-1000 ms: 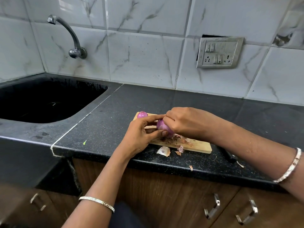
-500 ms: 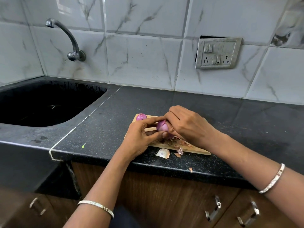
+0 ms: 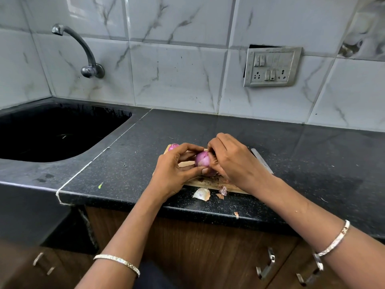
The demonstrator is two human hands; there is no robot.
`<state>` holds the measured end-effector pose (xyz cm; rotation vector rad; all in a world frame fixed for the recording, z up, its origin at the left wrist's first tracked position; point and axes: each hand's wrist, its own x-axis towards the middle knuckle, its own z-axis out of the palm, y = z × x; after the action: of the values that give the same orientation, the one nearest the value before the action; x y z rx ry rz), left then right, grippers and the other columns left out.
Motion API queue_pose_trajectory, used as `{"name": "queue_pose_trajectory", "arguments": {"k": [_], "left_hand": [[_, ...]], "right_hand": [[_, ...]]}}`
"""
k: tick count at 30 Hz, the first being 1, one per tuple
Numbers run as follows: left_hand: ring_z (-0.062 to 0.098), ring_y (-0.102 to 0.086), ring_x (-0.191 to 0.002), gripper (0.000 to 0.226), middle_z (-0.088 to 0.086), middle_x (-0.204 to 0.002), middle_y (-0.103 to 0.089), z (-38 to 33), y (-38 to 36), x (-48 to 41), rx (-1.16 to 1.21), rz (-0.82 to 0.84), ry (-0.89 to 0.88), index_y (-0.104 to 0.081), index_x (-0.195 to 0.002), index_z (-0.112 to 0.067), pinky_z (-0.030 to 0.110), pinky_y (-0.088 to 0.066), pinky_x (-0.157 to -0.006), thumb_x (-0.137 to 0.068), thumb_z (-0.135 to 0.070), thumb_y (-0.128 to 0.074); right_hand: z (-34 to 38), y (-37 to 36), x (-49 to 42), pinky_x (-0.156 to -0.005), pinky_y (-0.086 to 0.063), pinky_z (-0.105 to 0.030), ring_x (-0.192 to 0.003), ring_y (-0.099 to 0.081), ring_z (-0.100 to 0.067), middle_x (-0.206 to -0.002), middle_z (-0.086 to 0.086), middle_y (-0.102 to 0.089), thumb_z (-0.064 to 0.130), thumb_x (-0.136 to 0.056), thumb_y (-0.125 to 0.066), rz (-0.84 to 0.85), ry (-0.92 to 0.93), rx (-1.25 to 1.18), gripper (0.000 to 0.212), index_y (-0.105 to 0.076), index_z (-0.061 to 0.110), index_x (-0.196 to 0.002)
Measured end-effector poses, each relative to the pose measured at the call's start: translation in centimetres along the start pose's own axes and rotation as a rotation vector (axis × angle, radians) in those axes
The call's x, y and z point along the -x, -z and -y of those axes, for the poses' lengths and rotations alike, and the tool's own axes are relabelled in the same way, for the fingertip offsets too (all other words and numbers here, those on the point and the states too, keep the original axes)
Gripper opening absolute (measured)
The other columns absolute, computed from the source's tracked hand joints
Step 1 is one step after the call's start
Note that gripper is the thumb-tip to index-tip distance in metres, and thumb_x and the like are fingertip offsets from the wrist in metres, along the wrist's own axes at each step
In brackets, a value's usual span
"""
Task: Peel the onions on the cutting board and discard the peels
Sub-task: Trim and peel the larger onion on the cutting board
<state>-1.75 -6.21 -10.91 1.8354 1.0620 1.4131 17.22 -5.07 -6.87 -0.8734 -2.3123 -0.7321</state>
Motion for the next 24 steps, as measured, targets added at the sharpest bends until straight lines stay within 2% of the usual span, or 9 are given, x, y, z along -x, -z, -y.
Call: {"name": "queue_pose_trajectory", "arguments": {"k": [4,7,11,14,17,20,21,24], "left_hand": [[-0.005,-0.067,-0.109,0.046,0.0,-0.114,-0.074,0.0,0.0,0.0,0.052,0.0,0.024,-0.069,-0.108,-0.009,0.006,-0.051,-0.08,-0.069,-0.004,-0.091],[-0.003,-0.066,-0.112,0.045,0.003,-0.117,-0.072,0.0,0.0,0.2,0.078,0.01,0.03,-0.068,-0.107,-0.009,0.009,-0.053,-0.08,-0.069,-0.003,-0.091],[-0.002,-0.065,-0.114,0.046,0.001,-0.117,-0.073,0.1,0.0,0.3,0.125,0.037,0.031,-0.066,-0.11,-0.006,0.013,-0.055,-0.08,-0.071,0.0,-0.089],[-0.001,-0.065,-0.115,0.046,-0.003,-0.117,-0.073,0.1,-0.1,0.3,0.141,0.045,0.028,-0.065,-0.11,-0.007,0.013,-0.055,-0.08,-0.071,0.0,-0.089],[0.0,-0.065,-0.116,0.048,-0.003,-0.117,-0.073,0.0,-0.1,0.3,0.145,0.042,0.034,-0.065,-0.111,-0.011,0.014,-0.055,-0.081,-0.071,-0.002,-0.09],[0.003,-0.065,-0.117,0.051,-0.003,-0.119,-0.072,0.1,0.1,0.4,0.154,0.051,0.03,-0.066,-0.115,-0.013,0.019,-0.057,-0.084,-0.071,-0.002,-0.09],[0.004,-0.065,-0.118,0.052,-0.003,-0.12,-0.072,0.1,0.2,0.4,0.155,0.057,0.027,-0.066,-0.117,-0.014,0.021,-0.058,-0.086,-0.072,-0.001,-0.089],[0.008,-0.065,-0.118,0.058,-0.004,-0.123,-0.07,0.3,0.4,0.4,0.125,0.074,0.016,-0.067,-0.126,-0.023,0.026,-0.058,-0.091,-0.076,0.0,-0.086]], "right_hand": [[0.0,-0.1,-0.1,-0.065,-0.05,-0.034,-0.074,-0.056,-0.024,-0.086,-0.01,-0.058,0.008,-0.092,-0.062,-0.007,-0.095,-0.072,0.005,-0.06,0.004,-0.09],[-0.3,-0.1,-0.3,-0.066,-0.039,-0.028,-0.075,-0.055,-0.022,-0.087,-0.007,-0.059,0.007,-0.09,-0.066,-0.003,-0.213,-0.182,0.006,-0.06,0.005,-0.09],[-0.8,-0.5,-0.2,-0.069,-0.045,-0.033,-0.08,-0.056,-0.021,-0.09,-0.005,-0.063,0.009,-0.092,-0.064,0.001,-0.374,-0.319,0.004,-0.063,0.006,-0.093],[-1.0,-0.9,0.0,-0.068,-0.041,-0.026,-0.077,-0.055,-0.014,-0.086,0.001,-0.063,0.011,-0.093,-0.064,-0.027,-0.527,-0.406,0.004,-0.066,0.008,-0.093],[-1.0,-1.2,0.2,-0.065,-0.044,-0.022,-0.07,-0.058,-0.008,-0.079,0.006,-0.065,0.015,-0.094,-0.064,-0.038,-0.73,-0.517,0.006,-0.069,0.011,-0.092],[-1.1,-1.8,0.6,-0.058,-0.04,-0.013,-0.069,-0.058,-0.001,-0.076,0.008,-0.066,0.018,-0.094,-0.063,-0.032,-0.873,-0.536,0.009,-0.068,0.014,-0.088],[-1.2,-1.9,0.8,-0.059,-0.041,-0.014,-0.069,-0.06,-0.004,-0.075,0.007,-0.066,0.018,-0.094,-0.062,-0.024,-0.919,-0.527,0.012,-0.068,0.013,-0.086],[-1.3,-2.1,1.5,-0.068,-0.048,-0.034,-0.074,-0.065,-0.02,-0.074,-0.002,-0.069,0.018,-0.093,-0.062,-0.048,-1.029,-0.476,0.019,-0.07,0.005,-0.081]]}}
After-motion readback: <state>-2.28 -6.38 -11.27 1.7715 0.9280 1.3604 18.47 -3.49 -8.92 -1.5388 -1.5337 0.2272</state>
